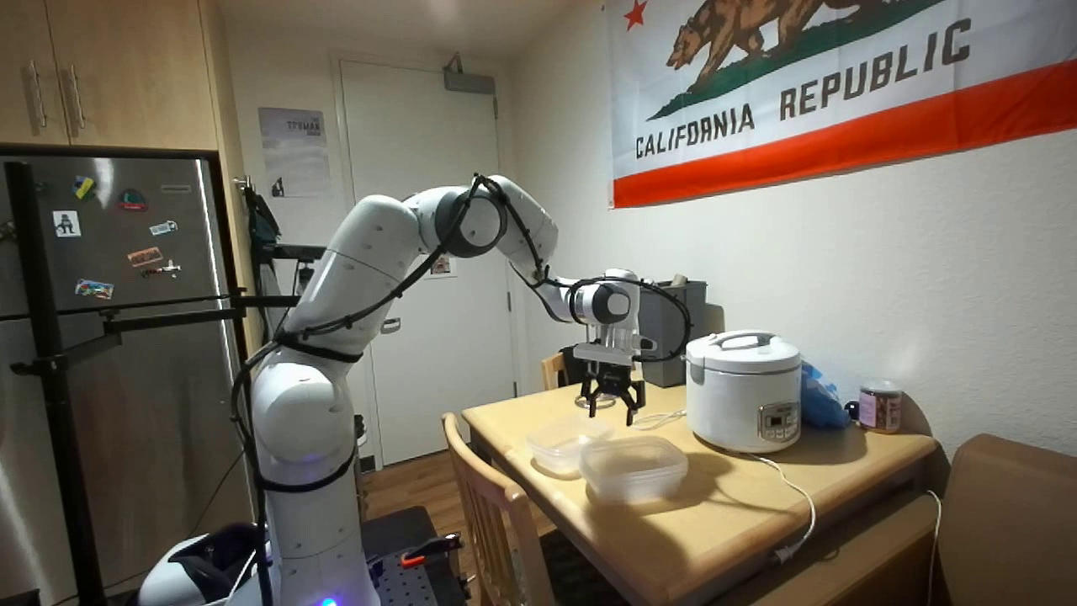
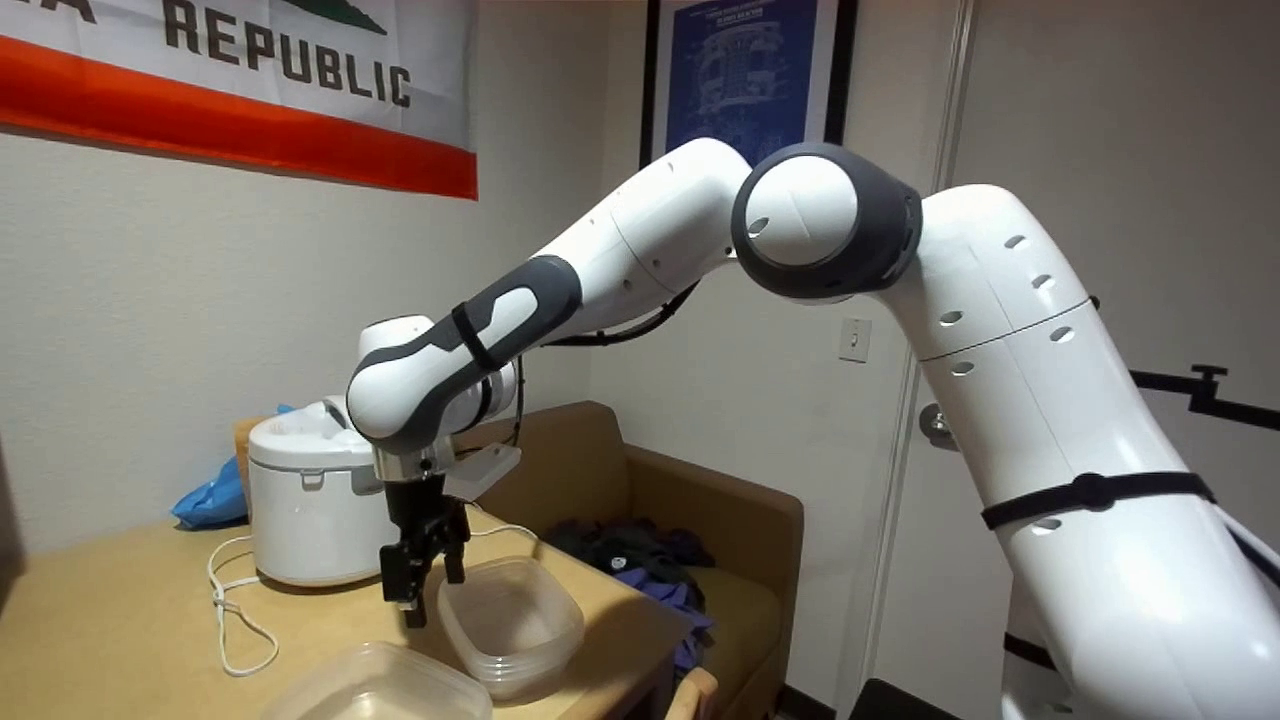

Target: Put the bowls inside one another

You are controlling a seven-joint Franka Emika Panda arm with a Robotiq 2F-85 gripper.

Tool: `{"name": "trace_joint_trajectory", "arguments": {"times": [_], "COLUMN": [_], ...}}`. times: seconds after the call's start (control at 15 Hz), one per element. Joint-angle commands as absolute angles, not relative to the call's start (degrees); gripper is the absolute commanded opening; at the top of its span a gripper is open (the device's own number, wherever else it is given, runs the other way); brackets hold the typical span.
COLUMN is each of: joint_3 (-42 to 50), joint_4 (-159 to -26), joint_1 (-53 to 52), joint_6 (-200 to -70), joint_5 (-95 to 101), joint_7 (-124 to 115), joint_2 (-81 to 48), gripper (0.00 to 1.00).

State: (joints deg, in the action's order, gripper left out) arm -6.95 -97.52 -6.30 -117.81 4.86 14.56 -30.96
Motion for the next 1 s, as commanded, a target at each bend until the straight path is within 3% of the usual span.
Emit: {"name": "trace_joint_trajectory", "arguments": {"times": [0.0, 0.93], "joint_3": [-7.8, -8.4], "joint_4": [-92.6, -90.8], "joint_1": [-5.2, -6.5], "joint_6": [-114.3, -114.1], "joint_5": [2.5, 2.6], "joint_7": [16.4, 15.5], "joint_2": [-35.3, -35.3], "gripper": [1.00, 1.00]}}
